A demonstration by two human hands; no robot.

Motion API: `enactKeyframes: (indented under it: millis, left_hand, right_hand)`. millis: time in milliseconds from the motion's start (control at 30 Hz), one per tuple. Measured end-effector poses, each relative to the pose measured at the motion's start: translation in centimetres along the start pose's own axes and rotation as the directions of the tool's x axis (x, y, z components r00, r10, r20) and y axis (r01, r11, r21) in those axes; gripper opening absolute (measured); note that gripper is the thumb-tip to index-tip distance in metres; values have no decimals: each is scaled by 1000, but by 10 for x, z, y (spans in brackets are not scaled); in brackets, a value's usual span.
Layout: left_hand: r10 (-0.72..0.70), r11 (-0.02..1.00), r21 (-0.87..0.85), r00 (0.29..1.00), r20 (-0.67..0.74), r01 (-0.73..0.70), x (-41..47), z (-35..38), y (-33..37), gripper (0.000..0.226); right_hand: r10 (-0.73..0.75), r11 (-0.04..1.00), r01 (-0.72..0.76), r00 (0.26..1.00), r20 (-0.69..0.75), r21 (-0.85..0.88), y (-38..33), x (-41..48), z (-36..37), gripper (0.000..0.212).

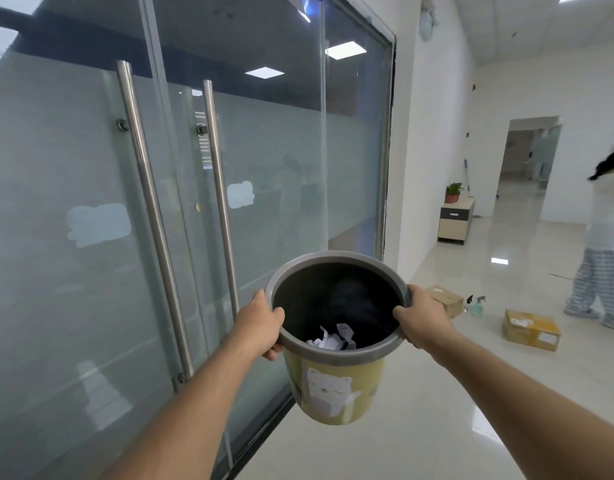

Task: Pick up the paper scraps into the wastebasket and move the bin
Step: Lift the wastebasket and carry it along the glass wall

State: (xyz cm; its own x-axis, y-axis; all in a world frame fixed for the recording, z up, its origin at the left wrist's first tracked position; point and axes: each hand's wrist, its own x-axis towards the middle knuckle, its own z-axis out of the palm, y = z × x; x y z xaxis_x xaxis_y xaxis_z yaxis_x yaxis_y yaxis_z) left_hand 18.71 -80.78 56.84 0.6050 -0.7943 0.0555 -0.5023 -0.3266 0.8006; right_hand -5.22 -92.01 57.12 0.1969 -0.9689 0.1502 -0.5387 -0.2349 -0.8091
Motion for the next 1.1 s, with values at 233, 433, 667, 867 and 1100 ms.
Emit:
enactKeyframes:
  millis: [233,433,667,867,1100]
  left_hand:
    - [-19,1000,-22,999,48,20,75,41,1,25]
    - [-38,999,-26,998,50,39,125,81,24,25]
    - [-66,997,-47,997,33,67,176,122,56,29]
    - [-105,994,-27,994,8,106,211,143,58,35]
    - [-139,990,33,990,20,138,243,174,32,28]
  right_hand:
    - [37,999,-37,999,8,-18,22,70,14,33]
    - [74,997,-74,996,45,-9,43,140,8,29]
    - [39,999,-37,997,72,-27,60,222,0,28]
    - [-1,999,5,996,94,-51,72,269,11,35]
    - [15,996,-7,996,86,-94,109,299,48,41]
